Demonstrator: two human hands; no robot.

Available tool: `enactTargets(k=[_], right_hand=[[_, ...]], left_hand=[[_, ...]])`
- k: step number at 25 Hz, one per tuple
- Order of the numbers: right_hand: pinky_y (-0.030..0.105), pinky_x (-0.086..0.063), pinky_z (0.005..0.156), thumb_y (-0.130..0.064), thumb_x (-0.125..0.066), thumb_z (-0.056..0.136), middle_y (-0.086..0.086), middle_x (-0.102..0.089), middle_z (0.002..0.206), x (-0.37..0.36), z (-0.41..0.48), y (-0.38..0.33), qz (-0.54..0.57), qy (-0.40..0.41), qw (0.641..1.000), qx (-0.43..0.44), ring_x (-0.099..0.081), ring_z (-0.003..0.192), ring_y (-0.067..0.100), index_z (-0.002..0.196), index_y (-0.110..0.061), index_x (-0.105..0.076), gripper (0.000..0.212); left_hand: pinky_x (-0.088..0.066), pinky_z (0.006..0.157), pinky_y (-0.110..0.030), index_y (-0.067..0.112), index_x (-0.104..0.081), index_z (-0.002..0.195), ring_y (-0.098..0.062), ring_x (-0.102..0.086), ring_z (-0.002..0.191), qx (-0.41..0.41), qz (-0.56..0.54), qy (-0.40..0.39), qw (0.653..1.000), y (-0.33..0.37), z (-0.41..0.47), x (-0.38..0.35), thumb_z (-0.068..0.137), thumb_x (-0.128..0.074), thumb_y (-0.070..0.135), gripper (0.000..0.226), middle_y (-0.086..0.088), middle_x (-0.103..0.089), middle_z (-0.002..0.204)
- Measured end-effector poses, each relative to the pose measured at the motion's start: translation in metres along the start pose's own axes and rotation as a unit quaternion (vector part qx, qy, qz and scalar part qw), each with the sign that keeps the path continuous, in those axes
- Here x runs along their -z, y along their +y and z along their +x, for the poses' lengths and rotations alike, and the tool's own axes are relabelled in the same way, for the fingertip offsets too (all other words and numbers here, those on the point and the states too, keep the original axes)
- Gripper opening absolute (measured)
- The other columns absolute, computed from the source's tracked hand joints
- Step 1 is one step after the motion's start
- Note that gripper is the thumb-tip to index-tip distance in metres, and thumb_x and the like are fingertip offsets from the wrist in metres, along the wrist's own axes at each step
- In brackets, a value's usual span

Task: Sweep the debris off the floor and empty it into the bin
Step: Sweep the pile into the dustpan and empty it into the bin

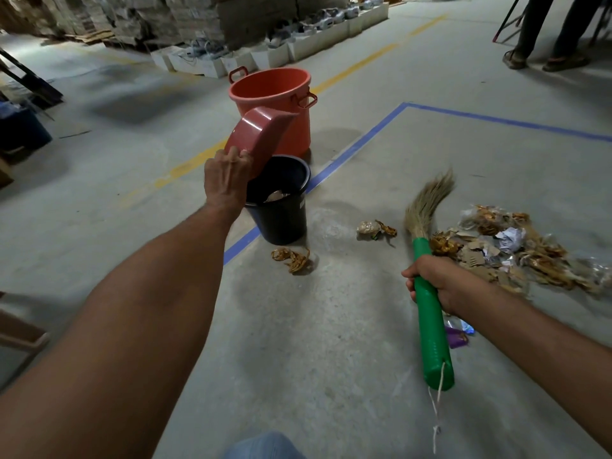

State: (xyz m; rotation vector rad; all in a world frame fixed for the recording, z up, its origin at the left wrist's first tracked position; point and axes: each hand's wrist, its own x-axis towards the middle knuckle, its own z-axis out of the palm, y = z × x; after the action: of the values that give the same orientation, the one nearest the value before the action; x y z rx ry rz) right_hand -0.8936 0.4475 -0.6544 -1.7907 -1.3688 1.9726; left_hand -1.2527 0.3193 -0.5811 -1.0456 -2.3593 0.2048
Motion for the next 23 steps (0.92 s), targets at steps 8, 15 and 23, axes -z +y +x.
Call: enactTargets(k=[8,15,23], right_hand=[[0.032,-0.048,0.051,-0.004,-0.062,0.089,0.012,-0.062,0.086,0.012,-0.055,0.011,-0.059,0.039,0.995,0.066,-0.058,0.066,0.020,0.114,-0.004,-0.059,0.025],[0.030,-0.046,0.047,-0.002,-0.060,0.088,0.009,-0.056,0.067,-0.008,-0.128,0.015,-0.053,-0.059,0.996,0.050,-0.052,0.053,0.018,0.103,-0.002,-0.058,0.016],[0.026,-0.042,0.044,0.003,-0.066,0.088,0.026,-0.061,0.090,0.097,-0.218,0.050,-0.232,-0.099,0.964,0.083,-0.052,0.058,0.022,0.120,-0.024,-0.054,0.044]], left_hand=[[-0.041,0.079,-0.037,0.018,-0.056,0.137,-0.035,-0.061,0.103,0.275,-0.361,0.027,0.891,0.030,-0.064,0.024,0.105,-0.048,0.035,0.037,-0.017,-0.059,0.114],[-0.037,0.073,-0.032,0.018,-0.060,0.137,-0.031,-0.061,0.094,0.211,-0.387,-0.021,0.897,0.059,-0.194,0.030,0.103,-0.055,0.036,0.038,-0.014,-0.063,0.105],[-0.036,0.065,-0.030,0.020,-0.072,0.109,-0.027,-0.064,0.079,0.243,-0.358,-0.097,0.896,0.005,-0.273,0.029,0.100,-0.056,0.039,0.026,-0.007,-0.070,0.085]])
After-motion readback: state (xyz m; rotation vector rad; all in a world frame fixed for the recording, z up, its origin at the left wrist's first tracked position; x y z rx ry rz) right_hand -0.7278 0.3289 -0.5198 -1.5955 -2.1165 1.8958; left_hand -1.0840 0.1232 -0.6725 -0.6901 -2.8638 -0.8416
